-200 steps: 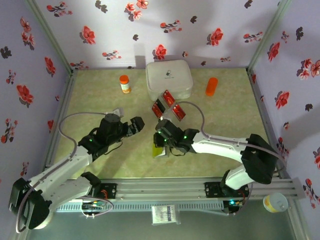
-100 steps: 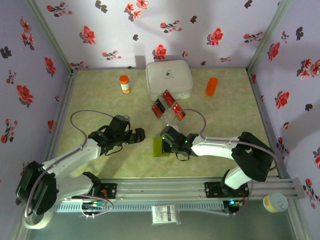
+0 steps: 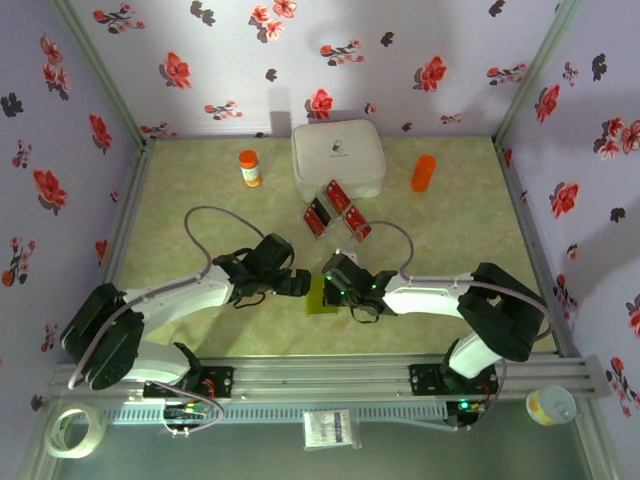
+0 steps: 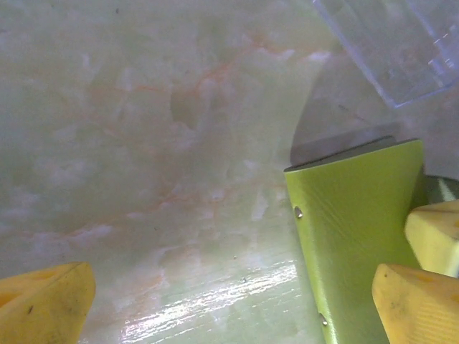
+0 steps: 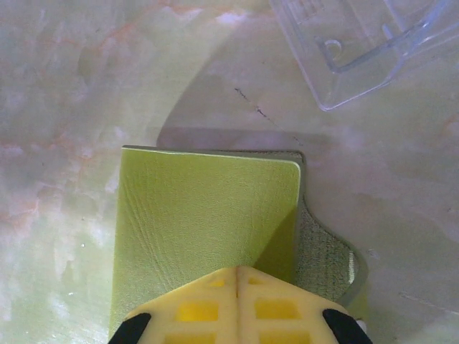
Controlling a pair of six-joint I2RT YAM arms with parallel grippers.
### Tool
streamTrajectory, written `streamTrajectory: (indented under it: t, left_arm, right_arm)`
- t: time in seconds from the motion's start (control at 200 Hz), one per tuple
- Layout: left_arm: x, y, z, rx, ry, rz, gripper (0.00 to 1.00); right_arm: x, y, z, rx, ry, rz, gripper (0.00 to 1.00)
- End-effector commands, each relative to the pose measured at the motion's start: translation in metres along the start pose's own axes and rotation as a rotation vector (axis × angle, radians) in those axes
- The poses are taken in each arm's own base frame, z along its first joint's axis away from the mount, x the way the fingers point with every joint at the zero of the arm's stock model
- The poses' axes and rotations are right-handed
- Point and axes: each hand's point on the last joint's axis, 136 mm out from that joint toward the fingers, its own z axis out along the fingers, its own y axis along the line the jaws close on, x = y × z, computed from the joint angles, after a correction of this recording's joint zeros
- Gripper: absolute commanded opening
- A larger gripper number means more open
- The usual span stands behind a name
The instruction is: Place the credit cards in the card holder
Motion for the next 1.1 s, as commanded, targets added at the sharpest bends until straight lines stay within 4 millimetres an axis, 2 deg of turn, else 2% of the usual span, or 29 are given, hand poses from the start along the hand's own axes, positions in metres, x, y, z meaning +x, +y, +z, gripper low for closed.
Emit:
streamTrajectory:
  t: [0.0, 0.515, 0.65, 0.765, 0.95, 1.095]
  left_arm:
    - [-0.01, -0.009, 0.003, -0.007, -0.027, 0.044, 1.0]
    - [0.006, -0.026, 0.026, 0.005, -0.002, 0.066, 1.0]
    - [0.015, -0.02, 0.033, -0.027, 0.015, 0.073, 1.0]
    - [0.024, -0.012, 0.037, -0.063, 0.038, 0.082, 1.0]
    - [0.036, -0.001, 0.037, -0.131, 0.071, 0.126, 1.0]
    - [0.042, 0.006, 0.036, -0.171, 0.086, 0.157, 1.0]
  right_arm:
    - [0.009, -0.014, 0.001, 0.027, 0.021, 0.031, 0.05]
    - [0.007, -0.013, -0.006, 0.005, 0.003, 0.047, 0.04]
    - [0.006, -0.012, -0.01, -0.002, -0.003, 0.051, 0.04]
    - [-0.001, -0.012, -0.023, -0.011, -0.034, 0.057, 0.05]
    - [-0.015, -0.03, -0.046, 0.032, -0.082, 0.093, 0.05]
    - [-0.017, -0.04, -0.053, 0.075, -0.062, 0.07, 0.09]
